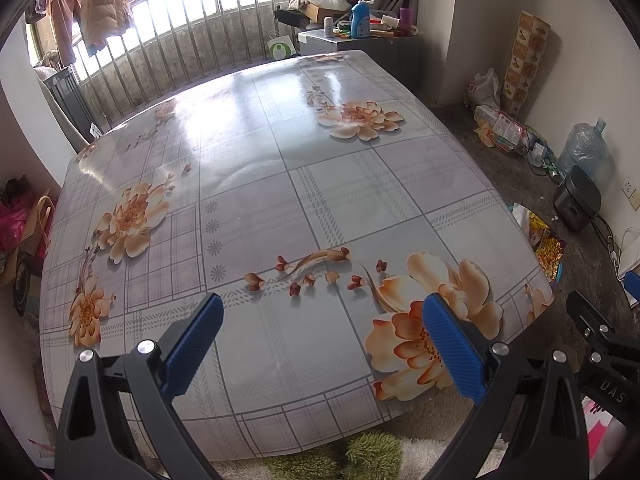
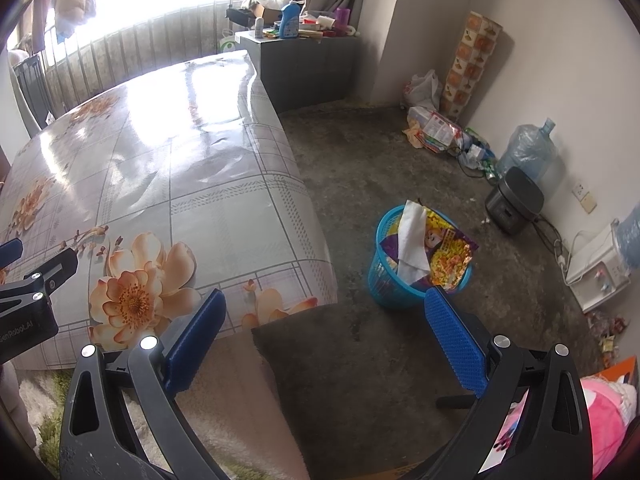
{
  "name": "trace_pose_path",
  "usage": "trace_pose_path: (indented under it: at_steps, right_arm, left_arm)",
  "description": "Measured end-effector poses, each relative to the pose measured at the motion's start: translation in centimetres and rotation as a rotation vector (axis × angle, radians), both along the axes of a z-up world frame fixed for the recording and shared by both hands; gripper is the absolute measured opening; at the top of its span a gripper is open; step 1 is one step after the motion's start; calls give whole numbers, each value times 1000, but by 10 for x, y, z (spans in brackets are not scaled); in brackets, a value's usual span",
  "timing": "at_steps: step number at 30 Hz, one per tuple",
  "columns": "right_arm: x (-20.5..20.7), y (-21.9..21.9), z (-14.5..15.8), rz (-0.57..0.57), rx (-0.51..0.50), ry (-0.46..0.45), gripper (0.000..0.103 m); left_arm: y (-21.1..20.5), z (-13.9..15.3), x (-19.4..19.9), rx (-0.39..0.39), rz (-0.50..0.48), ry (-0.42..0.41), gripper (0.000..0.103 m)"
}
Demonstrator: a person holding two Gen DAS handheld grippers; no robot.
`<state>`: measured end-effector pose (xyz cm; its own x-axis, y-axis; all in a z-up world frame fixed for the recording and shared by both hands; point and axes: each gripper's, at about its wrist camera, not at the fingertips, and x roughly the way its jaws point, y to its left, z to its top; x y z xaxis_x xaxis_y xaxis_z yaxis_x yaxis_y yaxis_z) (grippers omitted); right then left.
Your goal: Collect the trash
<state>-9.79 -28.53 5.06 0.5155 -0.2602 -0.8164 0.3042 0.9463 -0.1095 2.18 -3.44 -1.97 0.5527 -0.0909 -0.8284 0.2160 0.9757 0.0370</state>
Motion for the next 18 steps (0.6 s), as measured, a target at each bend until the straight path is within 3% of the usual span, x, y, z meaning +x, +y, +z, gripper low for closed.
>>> trace_pose_path:
  at_steps: [18]
  right_arm:
    - [2, 7, -1, -2, 7, 0, 95]
  left_arm:
    - [-1, 0, 0, 2, -1, 2, 98]
